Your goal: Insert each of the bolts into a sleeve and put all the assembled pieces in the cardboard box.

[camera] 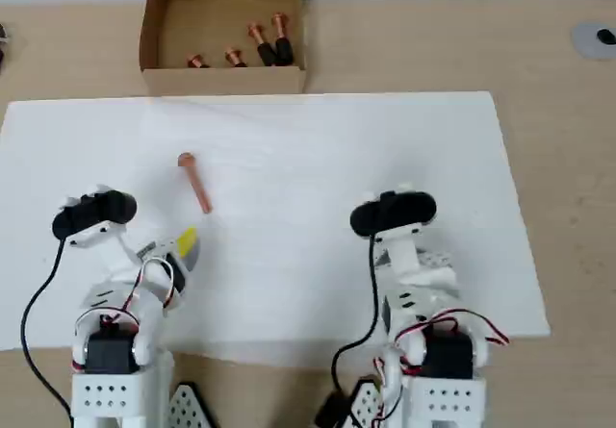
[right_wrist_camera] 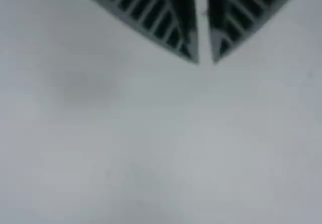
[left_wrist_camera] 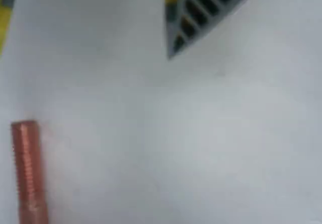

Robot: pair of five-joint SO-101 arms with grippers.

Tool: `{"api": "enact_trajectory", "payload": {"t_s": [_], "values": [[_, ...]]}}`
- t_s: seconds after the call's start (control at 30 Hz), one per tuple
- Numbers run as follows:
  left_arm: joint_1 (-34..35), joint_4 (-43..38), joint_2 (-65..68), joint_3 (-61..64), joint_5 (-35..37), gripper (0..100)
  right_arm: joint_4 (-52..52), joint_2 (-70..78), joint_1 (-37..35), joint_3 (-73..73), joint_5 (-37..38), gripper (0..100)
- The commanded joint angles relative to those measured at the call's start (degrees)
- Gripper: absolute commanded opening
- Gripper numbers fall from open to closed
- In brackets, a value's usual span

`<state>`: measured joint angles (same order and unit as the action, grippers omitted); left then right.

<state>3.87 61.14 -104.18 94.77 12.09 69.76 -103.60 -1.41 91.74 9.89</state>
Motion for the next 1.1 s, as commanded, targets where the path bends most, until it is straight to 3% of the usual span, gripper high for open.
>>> {"api": "enact_trajectory", "payload": {"t_s": [0.0, 1.07], "values": [[-0.3, -1.1, -0.4, -0.3, 0.4, 23, -1.1, -5.6, 0.3, 2.9, 0.0, 1.2], [-0.3, -1.1, -0.4, -0.3, 0.4, 23, -0.9, -6.5, 0.6, 2.9, 0.0, 1.2]]}}
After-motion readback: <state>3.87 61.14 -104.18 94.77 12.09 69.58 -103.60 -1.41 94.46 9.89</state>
